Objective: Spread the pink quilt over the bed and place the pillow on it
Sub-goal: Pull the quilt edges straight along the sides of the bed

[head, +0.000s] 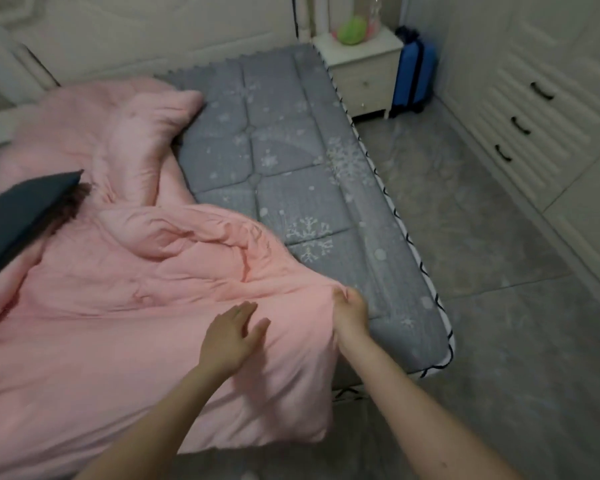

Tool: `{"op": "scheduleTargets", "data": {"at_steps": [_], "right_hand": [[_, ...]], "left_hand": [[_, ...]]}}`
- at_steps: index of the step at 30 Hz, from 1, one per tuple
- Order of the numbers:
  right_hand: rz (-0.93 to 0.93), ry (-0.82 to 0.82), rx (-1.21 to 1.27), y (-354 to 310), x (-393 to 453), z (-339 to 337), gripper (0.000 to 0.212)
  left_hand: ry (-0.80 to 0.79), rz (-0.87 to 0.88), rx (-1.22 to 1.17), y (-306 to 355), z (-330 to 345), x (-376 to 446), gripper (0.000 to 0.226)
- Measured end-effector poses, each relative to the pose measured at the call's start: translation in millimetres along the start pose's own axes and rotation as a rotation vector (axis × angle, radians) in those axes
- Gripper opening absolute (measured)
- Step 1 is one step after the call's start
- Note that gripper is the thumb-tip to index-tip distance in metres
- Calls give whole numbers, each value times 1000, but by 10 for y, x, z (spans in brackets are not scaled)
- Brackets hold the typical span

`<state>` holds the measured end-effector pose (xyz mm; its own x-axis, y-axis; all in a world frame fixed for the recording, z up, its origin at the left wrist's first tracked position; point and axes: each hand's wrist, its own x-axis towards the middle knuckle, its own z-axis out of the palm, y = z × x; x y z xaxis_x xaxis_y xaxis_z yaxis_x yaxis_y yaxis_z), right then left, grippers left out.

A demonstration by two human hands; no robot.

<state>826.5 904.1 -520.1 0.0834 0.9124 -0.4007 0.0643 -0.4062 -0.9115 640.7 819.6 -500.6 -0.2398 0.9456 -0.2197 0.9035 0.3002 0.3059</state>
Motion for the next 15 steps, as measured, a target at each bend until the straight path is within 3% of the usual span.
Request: {"op": "scheduleTargets", "data": {"at_steps": [3, 7, 11, 15], "right_hand": [[-32, 171, -26, -659, 725, -978, 24], [-52, 209, -293, -1203, 1332, -1840, 32], [0, 174, -563, -816, 1734, -1982, 42], [83, 109, -748, -270, 2022, -2023, 43]], "left_hand": [[64, 93, -11, 694, -5, 169, 84], [34, 158, -43, 1477, 308, 465, 89], [-87, 38, -44, 1744, 898, 803, 93], [-261, 31, 15, 1653, 1277, 1064, 105]]}}
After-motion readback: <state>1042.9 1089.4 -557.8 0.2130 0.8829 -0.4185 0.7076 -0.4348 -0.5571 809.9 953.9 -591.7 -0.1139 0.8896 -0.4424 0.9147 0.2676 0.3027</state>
